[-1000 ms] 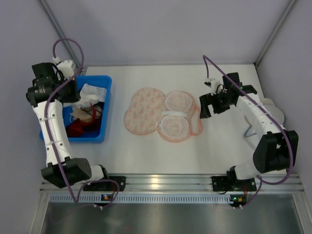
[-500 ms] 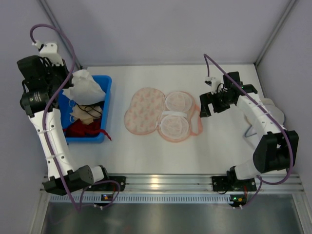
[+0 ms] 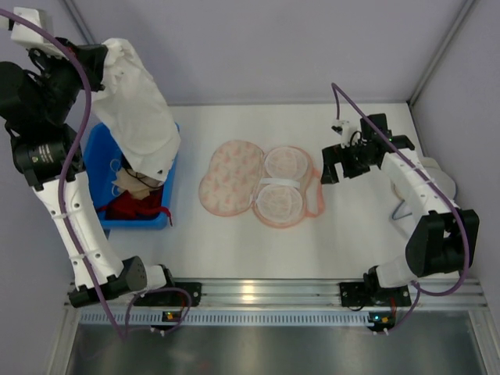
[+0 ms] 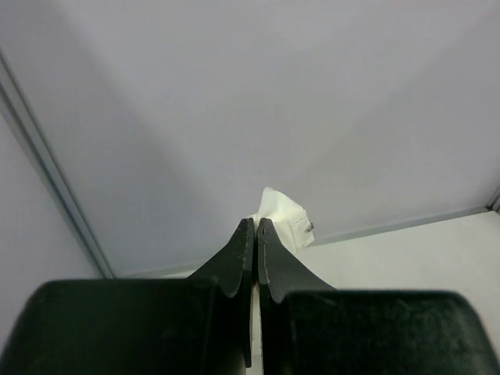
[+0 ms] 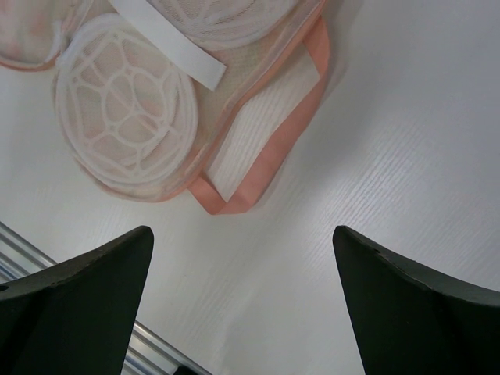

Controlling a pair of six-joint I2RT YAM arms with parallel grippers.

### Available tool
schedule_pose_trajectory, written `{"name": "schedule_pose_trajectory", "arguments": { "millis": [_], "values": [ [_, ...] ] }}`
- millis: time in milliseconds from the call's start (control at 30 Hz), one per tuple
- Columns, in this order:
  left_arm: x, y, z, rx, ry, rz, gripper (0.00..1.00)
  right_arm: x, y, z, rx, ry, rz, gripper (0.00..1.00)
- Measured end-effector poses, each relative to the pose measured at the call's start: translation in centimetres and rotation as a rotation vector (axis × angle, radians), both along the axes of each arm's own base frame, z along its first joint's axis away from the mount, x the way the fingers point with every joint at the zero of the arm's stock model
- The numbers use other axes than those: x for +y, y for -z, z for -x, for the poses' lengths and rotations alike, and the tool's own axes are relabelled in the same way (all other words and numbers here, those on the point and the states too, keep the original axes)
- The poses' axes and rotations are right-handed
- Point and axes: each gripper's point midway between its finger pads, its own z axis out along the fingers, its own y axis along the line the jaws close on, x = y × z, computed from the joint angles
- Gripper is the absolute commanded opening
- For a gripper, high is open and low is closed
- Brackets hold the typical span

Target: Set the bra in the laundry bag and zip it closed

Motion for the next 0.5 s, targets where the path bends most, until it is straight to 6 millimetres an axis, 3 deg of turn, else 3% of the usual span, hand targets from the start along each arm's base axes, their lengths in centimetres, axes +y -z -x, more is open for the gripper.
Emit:
{"name": "schedule_pose_trajectory", "arguments": {
  "millis": [67, 167, 367, 500],
  "values": [
    [-0.8, -0.9, -0.8, -0.022, 0.04, 0.01, 0.0, -0.3, -0.1, -0.4, -0.01, 0.012, -0.003, 0.99],
    [-2.9, -0.4, -2.4, -0.005, 0.114, 0.021, 0.0, -0.7, 0.1, -0.9, -0.019, 0.038, -0.015, 0.99],
    [-10.7, 1.8, -4.7, 0.04, 0.293, -0.011, 0.0, -2.5, 2.5, -1.7, 0.037, 0.11, -0.036, 0.91],
    [-14.0, 3.1, -5.8, 0.055, 0.34, -0.043, 0.0, -3.5, 5.2, -2.8, 0.091, 0.151, -0.043, 0.81]
  ]
}}
